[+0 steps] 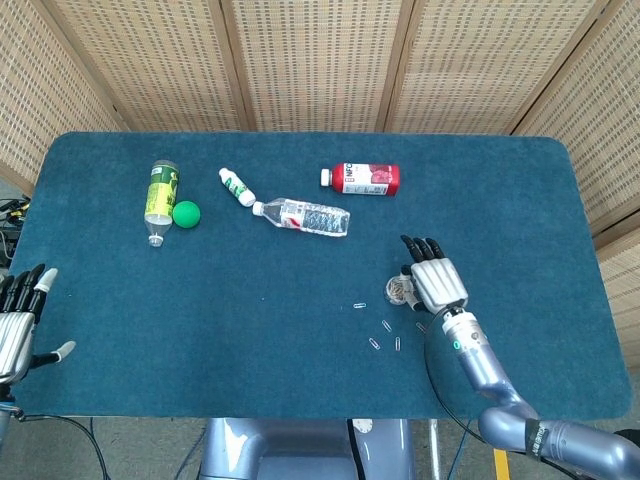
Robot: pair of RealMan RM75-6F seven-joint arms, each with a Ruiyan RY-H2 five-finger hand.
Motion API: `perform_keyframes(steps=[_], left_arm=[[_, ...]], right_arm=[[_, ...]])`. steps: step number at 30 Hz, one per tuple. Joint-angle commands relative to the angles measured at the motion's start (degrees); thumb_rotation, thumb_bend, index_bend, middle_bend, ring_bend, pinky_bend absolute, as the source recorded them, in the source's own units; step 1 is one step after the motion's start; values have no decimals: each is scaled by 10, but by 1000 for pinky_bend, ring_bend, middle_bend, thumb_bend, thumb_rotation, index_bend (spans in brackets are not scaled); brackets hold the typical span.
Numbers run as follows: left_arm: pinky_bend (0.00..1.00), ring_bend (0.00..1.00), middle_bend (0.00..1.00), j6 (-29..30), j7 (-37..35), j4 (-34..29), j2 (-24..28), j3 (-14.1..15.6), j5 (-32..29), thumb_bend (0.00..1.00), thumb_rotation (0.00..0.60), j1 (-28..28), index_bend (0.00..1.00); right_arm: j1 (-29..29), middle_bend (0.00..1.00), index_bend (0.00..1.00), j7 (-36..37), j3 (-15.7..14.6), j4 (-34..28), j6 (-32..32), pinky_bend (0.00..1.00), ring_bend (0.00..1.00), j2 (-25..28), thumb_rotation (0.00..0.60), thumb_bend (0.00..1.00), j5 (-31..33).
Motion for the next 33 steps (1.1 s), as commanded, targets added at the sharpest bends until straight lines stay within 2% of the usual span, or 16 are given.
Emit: perform_keyframes(steps=[1, 9, 24, 30, 33], left_arm=[[0, 0, 0, -2, -1, 1, 0, -1, -3, 0, 600, -1, 0], [0, 0, 0, -7, -4, 3, 0, -2, -8, 0, 600, -2, 0], [0, 0, 0, -5, -3, 3, -1, 0, -6, 0, 600, -2, 0], [0, 0, 0, -6, -5, 3, 0, 0, -7, 0, 600, -3, 0], [0, 0, 0, -5, -5, 3, 0, 0, -6, 0, 600, -3, 0]], right_arm=[[18, 0, 648, -23, -1, 17, -11, 0, 0, -19, 600, 421, 19], [43, 0, 648, -53, -5, 48, -12, 0, 0, -50, 600, 422, 58], [53, 0, 648, -82, -33, 70, 10, 0, 0, -49, 600, 422, 78], [54, 0, 534, -79, -35, 70, 15, 0, 0, -48, 600, 406, 80], [56, 0, 495, -81, -35, 68, 17, 0, 0, -46, 600, 360, 84]])
